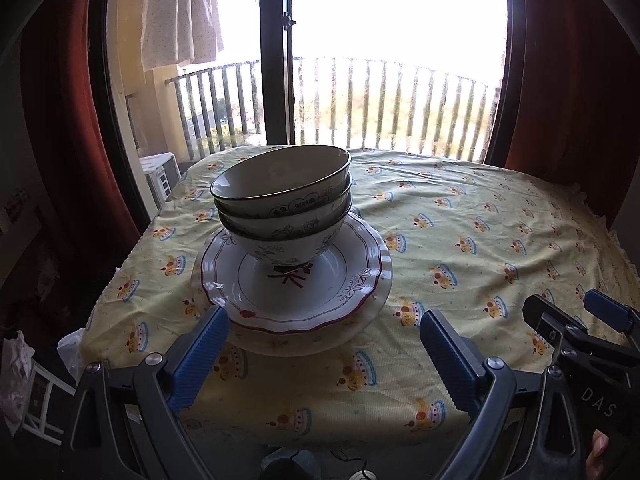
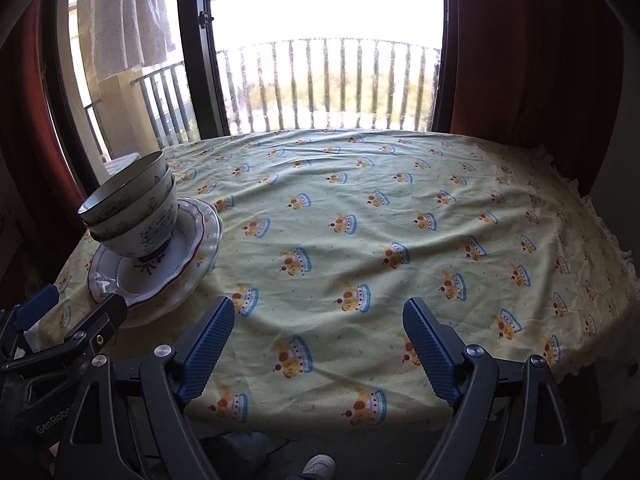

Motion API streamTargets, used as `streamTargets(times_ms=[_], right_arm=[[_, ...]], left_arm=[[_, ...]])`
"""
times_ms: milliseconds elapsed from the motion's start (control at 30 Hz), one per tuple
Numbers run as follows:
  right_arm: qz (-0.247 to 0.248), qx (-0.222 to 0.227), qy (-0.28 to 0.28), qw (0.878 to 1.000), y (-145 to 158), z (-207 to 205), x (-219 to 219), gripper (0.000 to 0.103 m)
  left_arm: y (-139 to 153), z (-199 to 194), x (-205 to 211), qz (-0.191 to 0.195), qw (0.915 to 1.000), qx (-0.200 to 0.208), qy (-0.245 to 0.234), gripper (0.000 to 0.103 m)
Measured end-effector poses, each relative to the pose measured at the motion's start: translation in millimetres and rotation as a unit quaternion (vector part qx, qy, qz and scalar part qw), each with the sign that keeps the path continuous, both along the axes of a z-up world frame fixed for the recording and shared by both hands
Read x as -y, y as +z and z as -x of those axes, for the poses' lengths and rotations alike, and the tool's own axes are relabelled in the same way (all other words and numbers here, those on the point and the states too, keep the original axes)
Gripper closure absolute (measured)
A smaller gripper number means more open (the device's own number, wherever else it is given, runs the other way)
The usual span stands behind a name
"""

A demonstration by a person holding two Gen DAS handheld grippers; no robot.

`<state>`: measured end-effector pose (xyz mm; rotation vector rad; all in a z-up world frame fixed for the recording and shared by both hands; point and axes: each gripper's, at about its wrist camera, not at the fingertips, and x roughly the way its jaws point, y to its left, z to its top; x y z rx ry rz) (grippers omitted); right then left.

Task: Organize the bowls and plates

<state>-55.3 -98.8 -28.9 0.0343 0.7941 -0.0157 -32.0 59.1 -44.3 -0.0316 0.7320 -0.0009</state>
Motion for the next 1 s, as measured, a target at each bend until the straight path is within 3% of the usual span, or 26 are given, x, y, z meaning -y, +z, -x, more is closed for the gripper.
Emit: streamTargets(times_ms=[1000], right_arm=[[0.001, 0.007, -0.009, 1.0, 5.3, 9.5, 13.9, 0.009]], left_arm=[[4.8, 8.0, 6.6, 0.014, 0.9998, 0.012, -0.001, 0.001]])
